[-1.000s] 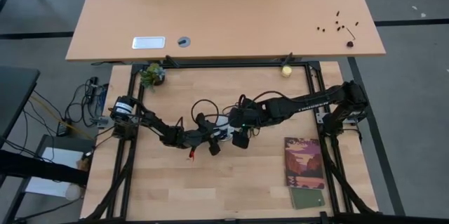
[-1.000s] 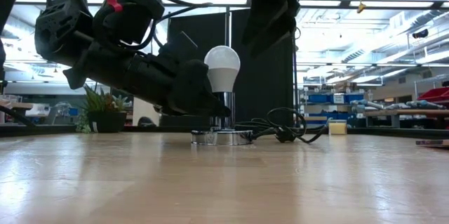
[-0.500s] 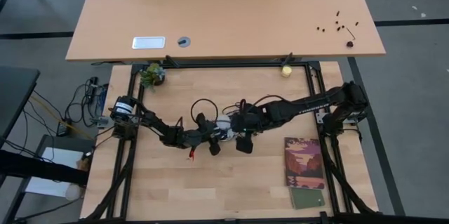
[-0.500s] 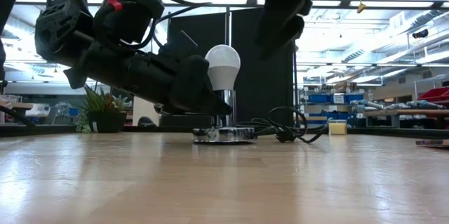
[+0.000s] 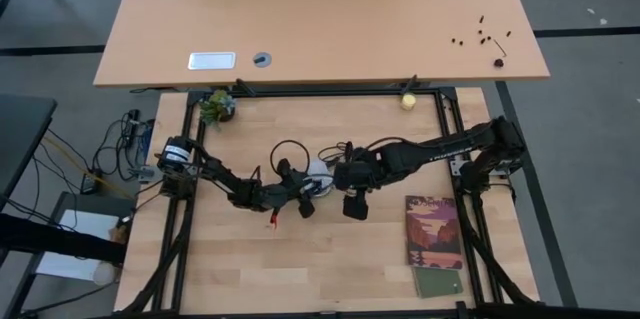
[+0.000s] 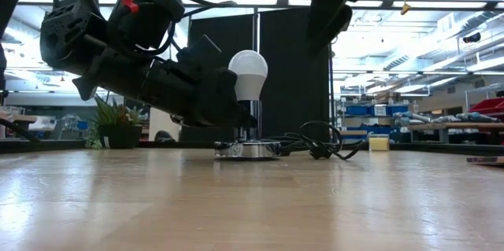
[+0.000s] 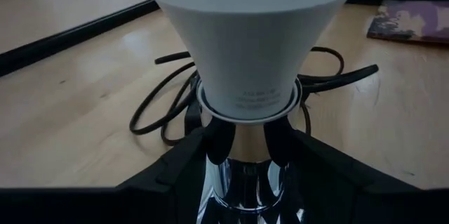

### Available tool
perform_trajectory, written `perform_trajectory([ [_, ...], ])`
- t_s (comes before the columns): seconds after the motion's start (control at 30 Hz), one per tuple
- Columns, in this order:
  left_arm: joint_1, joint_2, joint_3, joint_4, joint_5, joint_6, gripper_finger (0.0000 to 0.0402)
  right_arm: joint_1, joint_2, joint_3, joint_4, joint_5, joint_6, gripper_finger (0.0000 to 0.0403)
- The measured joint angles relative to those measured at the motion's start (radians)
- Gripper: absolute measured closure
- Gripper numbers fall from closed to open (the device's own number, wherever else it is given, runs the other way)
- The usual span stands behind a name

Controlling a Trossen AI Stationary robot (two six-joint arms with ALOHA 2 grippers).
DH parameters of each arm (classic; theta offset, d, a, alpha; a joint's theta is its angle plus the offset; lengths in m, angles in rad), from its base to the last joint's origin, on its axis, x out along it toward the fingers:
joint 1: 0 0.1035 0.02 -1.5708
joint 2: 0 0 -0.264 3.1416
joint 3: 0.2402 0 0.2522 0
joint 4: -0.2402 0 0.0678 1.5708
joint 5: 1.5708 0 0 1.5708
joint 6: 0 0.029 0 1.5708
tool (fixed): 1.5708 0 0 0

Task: Screw lightbulb
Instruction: Remove the white lightbulb from the silver lamp

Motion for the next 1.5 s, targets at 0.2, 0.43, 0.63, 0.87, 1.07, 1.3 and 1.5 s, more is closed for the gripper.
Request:
perform_trajectory([
  [0.2,0.000,0.000,0.000,-0.001,0.000,-0.018,0.0203,-0.018,0.000,0.069,-0.067,0.005,0.008,0.0082],
  [0.43,0.000,0.000,0.000,-0.001,0.000,-0.002,0.0203,-0.049,0.009,0.189,-0.067,0.093,0.066,0.0082],
  [0.63,0.000,0.000,0.000,0.001,0.013,-0.113,0.0203,-0.100,0.010,0.216,-0.046,0.072,0.063,0.0082],
  [0.87,0.007,0.000,0.001,0.003,0.000,-0.122,0.0203,-0.157,0.111,0.272,-0.104,-0.027,0.000,0.0082],
  [1.07,0.003,0.000,0.003,-0.013,0.038,-0.081,0.0203,-0.135,0.207,0.383,-0.101,-0.025,-0.063,0.0082],
  [1.3,0.000,0.000,0.006,-0.063,0.056,-0.081,0.0186,-0.145,0.241,0.414,-0.107,-0.025,-0.072,0.0082],
  [1.5,0.006,0.000,0.004,-0.071,0.059,-0.062,0.0146,-0.140,0.240,0.414,-0.154,-0.025,-0.128,0.0082],
])
